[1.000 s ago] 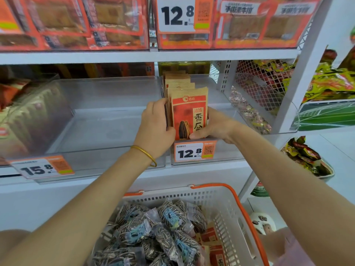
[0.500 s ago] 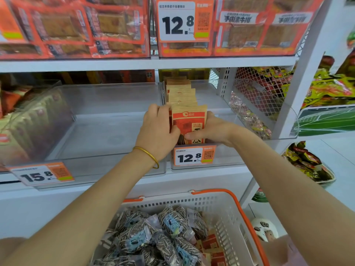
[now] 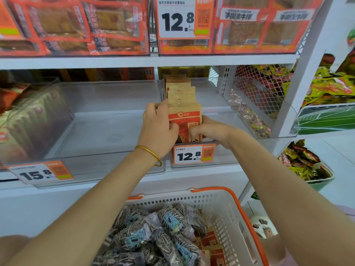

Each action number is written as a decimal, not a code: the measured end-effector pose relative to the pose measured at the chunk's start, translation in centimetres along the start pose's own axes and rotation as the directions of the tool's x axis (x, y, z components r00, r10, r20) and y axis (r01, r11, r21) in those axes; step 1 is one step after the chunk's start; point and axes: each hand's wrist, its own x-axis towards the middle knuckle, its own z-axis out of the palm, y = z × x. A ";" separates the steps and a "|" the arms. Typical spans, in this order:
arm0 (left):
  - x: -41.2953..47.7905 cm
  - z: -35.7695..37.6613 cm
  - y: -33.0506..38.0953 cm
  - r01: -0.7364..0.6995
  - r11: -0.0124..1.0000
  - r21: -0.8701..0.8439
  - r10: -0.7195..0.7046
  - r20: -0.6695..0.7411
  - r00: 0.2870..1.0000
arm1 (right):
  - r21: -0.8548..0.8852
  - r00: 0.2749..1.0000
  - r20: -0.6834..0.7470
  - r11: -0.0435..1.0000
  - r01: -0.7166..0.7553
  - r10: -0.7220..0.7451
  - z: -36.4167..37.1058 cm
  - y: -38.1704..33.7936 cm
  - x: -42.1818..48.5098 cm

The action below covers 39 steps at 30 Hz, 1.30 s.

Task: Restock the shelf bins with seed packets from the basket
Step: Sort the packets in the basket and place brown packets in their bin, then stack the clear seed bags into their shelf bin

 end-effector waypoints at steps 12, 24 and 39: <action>-2.6 -1.4 0.0 -0.087 0.995 0.041 0.093 -0.146 0.985 | -0.096 0.940 -0.318 0.991 0.098 -0.124 1.1 0.0 -1.9; -15.2 1.2 -9.0 -0.139 0.965 0.222 0.007 0.507 0.862 | -0.482 0.956 0.273 0.875 0.036 0.111 18.3 13.6 -6.2; -17.1 3.3 -17.0 0.063 0.830 0.554 -0.504 0.697 0.509 | 0.109 0.849 0.382 0.895 -0.433 0.364 17.3 14.2 -2.5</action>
